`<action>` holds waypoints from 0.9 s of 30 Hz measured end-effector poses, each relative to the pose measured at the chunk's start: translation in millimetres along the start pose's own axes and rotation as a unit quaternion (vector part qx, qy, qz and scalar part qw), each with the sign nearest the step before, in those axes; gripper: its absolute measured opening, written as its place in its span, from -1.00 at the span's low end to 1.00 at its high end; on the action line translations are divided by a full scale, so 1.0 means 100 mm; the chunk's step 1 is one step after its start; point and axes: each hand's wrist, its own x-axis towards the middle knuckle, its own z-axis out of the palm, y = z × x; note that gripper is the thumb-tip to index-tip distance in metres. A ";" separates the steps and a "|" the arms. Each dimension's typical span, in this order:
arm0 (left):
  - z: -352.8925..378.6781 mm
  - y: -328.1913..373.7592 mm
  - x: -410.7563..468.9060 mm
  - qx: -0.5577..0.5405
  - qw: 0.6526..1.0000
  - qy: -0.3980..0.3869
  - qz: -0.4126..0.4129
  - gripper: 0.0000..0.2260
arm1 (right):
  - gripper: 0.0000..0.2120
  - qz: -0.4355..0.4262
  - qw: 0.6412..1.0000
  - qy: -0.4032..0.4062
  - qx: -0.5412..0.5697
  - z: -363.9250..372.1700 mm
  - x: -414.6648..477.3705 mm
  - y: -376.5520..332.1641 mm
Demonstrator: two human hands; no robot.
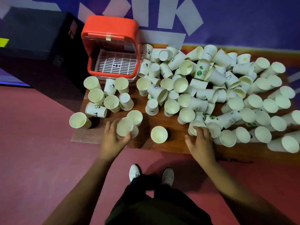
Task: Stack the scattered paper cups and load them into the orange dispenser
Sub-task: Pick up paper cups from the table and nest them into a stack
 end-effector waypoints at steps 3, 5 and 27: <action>0.16 0.24 0.00 -0.035 0.999 -0.032 0.024 -0.40 | -0.54 0.003 0.999 0.013 -0.048 -0.06 0.04 0.17; 0.30 0.37 0.02 -0.048 0.996 -0.062 0.045 -0.41 | -0.55 -0.005 0.997 0.001 -0.078 -0.07 0.09 0.25; 0.93 0.32 0.11 0.122 0.978 -0.142 0.087 -0.26 | -0.83 -0.032 0.984 0.000 0.175 -0.41 0.07 -0.13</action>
